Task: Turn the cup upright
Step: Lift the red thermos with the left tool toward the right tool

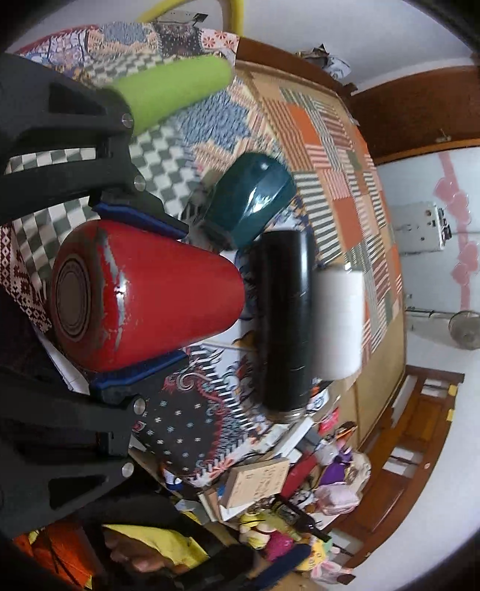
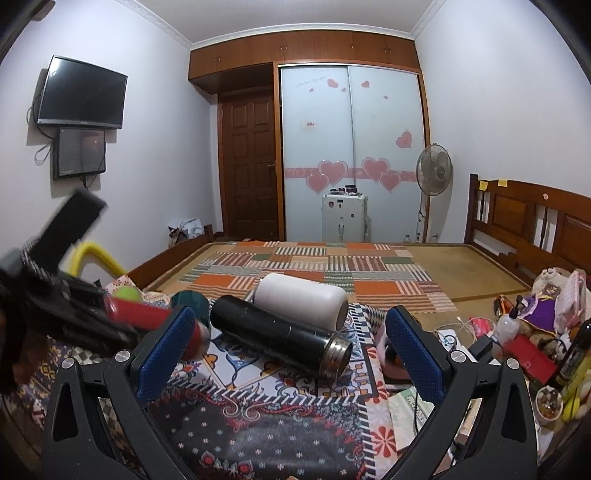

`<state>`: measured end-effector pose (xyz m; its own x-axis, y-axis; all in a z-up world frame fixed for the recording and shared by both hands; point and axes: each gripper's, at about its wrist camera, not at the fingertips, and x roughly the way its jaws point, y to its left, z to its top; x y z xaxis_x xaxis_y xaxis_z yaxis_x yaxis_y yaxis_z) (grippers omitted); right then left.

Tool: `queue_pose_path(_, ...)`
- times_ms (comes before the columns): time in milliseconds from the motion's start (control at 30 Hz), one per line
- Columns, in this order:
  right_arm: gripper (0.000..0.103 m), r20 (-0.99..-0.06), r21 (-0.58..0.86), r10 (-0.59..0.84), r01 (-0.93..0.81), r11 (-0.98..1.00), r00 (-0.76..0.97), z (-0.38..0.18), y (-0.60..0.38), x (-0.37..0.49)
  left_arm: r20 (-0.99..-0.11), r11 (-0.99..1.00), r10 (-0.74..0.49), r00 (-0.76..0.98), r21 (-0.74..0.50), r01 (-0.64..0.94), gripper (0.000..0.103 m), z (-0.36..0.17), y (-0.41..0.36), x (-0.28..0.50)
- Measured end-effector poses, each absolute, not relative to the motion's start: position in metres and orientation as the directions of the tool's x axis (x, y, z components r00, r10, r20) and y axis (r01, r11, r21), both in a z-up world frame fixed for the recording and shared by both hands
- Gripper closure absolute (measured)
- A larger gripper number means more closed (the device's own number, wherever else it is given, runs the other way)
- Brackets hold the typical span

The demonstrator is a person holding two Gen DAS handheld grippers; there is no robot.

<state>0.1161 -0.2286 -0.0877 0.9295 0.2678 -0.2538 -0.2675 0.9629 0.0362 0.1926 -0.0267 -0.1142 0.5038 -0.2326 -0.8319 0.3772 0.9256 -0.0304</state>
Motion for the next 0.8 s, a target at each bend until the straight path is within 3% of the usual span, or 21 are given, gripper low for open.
queue_pose_path(333, 0.000, -0.309, 0.012, 0.267, -0.278, 0.961, 0.913, -0.105, -0.220, 0.122, -0.809, 0.917, -0.205, 0.551, 0.038, 0.397, 0.041, -0.135, -0.036, 0.174)
queue_pose_path(800, 0.000, -0.352, 0.014, 0.309, -0.325, 0.946, 0.884, -0.113, -0.204, 0.120, -0.804, 0.924, -0.215, 0.554, 0.016, 0.382, 0.041, -0.156, -0.032, 0.173)
